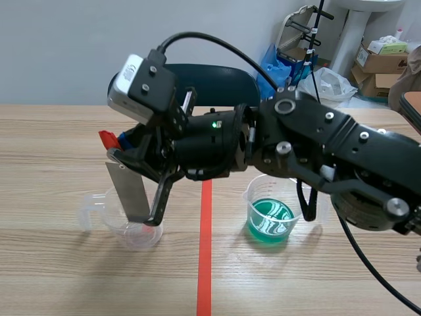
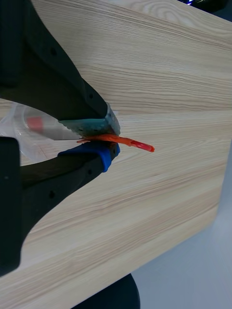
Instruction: Do the redox reaction experiment
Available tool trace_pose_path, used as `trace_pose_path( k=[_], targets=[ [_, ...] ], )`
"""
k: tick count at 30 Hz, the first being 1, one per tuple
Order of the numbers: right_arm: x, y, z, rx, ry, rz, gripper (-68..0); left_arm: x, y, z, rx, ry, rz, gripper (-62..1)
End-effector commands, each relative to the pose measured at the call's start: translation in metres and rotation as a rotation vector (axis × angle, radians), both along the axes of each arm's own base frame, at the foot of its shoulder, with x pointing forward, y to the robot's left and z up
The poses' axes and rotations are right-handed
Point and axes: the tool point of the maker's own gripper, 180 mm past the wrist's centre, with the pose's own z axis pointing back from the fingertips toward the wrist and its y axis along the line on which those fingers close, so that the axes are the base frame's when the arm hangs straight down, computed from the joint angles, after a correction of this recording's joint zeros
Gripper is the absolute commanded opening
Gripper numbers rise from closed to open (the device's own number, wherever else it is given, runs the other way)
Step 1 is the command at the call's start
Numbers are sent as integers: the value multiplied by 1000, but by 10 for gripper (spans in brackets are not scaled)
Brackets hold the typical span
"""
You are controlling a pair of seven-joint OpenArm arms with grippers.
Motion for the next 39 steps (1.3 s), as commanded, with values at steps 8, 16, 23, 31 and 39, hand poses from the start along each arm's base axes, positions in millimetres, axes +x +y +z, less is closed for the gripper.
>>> trace_pose_path(
  k=[8,16,23,31,39],
  targets=[
    [-7,13,54,33,3,28,-669,1,-3,5,-23,-20,2,14],
    [-3,9,82,70,95,-17,-669,1,-3,5,-23,-20,1,14],
    [-7,4,106,74,70,-26,-669,1,-3,5,-23,-20,1,14],
    [-7,6,115,71,76,-36,-669,1,-3,5,-23,-20,1,14],
    [-7,6,115,72,76,-37,-669,1,-3,5,-23,-20,1,14]
  ],
)
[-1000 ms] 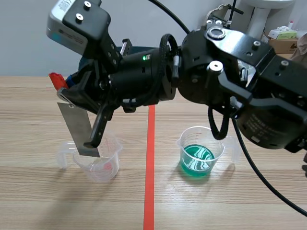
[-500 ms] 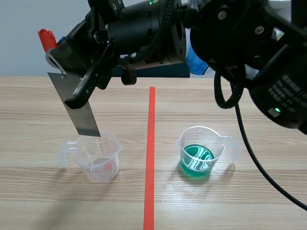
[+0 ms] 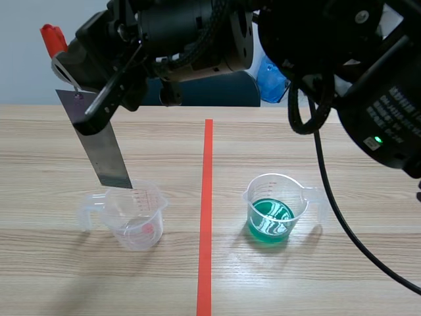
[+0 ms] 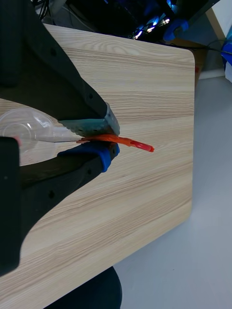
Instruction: Do the redox reaction experiment
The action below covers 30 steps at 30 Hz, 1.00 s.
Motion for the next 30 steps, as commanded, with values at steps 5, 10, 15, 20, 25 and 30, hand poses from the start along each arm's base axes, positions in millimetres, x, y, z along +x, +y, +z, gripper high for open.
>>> trace_pose_path(
  k=[5,10,15,20,25,30],
  targets=[
    [4,0,14,32,-28,-3,-669,1,-3,5,-23,-20,1,14],
    [4,-1,12,22,-26,-4,-669,1,-3,5,-23,-20,1,14],
    [4,-1,11,17,-26,-5,-669,1,-3,5,-23,-20,1,14],
    [4,-1,11,17,-26,-5,-669,1,-3,5,-23,-20,1,14],
    [4,-1,11,18,-26,-5,-669,1,-3,5,-23,-20,1,14],
    [4,-1,12,18,-26,-5,-669,1,-3,5,-23,-20,1,14]
  ],
)
